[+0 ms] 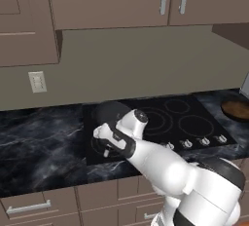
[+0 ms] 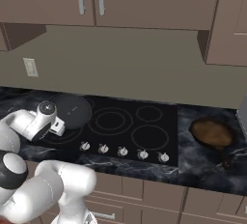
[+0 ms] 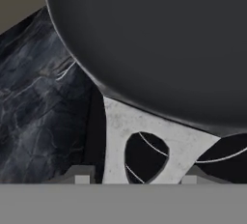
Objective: Place both pans onto different burners. Then place the onion and the steak on different pans.
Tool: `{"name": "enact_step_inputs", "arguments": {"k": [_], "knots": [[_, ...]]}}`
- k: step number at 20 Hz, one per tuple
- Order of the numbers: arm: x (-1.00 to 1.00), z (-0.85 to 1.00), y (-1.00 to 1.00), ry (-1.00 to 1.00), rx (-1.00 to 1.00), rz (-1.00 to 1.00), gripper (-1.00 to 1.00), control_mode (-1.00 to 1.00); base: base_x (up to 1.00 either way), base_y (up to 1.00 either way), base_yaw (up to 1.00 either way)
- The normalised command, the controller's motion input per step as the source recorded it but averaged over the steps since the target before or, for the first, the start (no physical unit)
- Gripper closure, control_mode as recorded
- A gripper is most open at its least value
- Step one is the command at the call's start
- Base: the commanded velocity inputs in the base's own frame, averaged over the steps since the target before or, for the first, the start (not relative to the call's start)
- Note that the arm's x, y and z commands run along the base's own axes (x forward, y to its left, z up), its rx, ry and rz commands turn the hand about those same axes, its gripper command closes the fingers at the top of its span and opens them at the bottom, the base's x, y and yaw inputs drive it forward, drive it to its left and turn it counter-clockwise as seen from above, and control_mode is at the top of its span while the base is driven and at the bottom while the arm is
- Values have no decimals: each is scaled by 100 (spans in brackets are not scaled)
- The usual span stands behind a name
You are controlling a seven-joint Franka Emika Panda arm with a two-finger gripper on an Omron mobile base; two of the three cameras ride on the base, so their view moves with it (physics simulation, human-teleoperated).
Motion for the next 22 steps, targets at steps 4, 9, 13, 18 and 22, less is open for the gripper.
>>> {"name": "enact_step_inputs", "arguments": {"k": [4, 9, 13, 18, 22], "knots": [[0, 1, -55, 0, -6, 0, 100, -100, 0, 0, 0], [0, 0, -54, 0, -8, 0, 100, -100, 0, 0, 0], [0, 0, -55, 0, -8, 0, 100, -100, 0, 0, 0], [0, 0, -56, 0, -6, 0, 100, -100, 0, 0, 0], [9, 0, -52, 0, -5, 0, 100, -100, 0, 0, 0]]}}
